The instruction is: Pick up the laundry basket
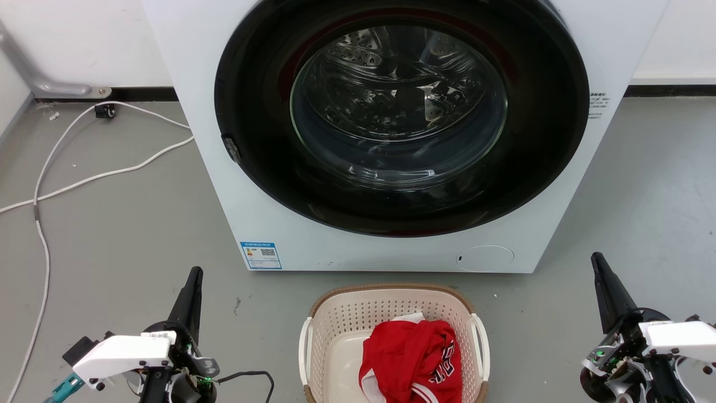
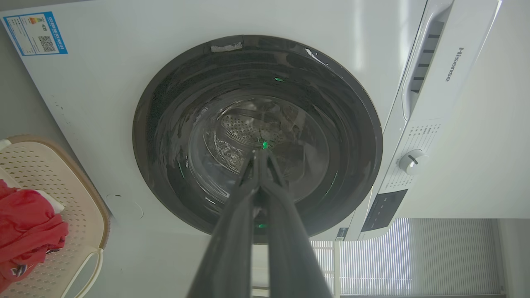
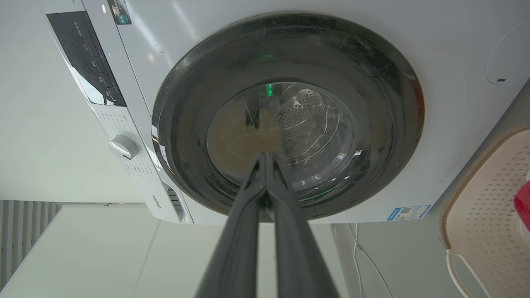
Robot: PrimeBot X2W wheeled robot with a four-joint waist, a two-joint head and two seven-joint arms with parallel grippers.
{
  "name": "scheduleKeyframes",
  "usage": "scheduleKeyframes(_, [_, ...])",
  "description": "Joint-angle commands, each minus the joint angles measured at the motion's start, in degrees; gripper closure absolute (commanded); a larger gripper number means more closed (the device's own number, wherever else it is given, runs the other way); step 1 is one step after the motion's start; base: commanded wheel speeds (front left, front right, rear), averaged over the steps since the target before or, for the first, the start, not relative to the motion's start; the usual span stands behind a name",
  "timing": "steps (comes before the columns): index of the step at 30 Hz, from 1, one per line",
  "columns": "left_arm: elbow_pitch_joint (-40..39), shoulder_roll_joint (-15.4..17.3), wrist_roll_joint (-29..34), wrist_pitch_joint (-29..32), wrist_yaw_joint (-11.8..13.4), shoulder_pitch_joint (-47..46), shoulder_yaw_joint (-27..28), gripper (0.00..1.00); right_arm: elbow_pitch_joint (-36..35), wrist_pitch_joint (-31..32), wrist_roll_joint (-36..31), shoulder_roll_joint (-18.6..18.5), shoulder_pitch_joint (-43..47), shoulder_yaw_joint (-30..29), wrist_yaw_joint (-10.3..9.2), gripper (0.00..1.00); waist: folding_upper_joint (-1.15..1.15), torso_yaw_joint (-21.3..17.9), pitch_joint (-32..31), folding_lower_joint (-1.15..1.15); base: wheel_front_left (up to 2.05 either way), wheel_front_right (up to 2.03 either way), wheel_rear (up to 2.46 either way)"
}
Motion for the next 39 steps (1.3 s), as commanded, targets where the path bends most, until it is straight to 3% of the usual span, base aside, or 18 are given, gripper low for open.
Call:
scheduleKeyframes(1, [0.1, -0.1, 0.2, 0.2, -0.2, -0.5, 0.2, 1.0, 0.1, 0.1, -0.1, 0.3, -0.7, -0.1, 0.17, 1.0, 0.0, 0.0, 0.0, 0.0, 0.0, 0.0, 0.0])
scheduleKeyframes(39, [0.1, -0.5, 0.7, 0.7, -0.2, -0.6, 0.8, 1.0, 0.1, 0.2, -0.2, 0.3, -0.7, -0.1, 0.17, 1.0, 0.0, 0.0, 0.0, 0.0, 0.0, 0.0, 0.0])
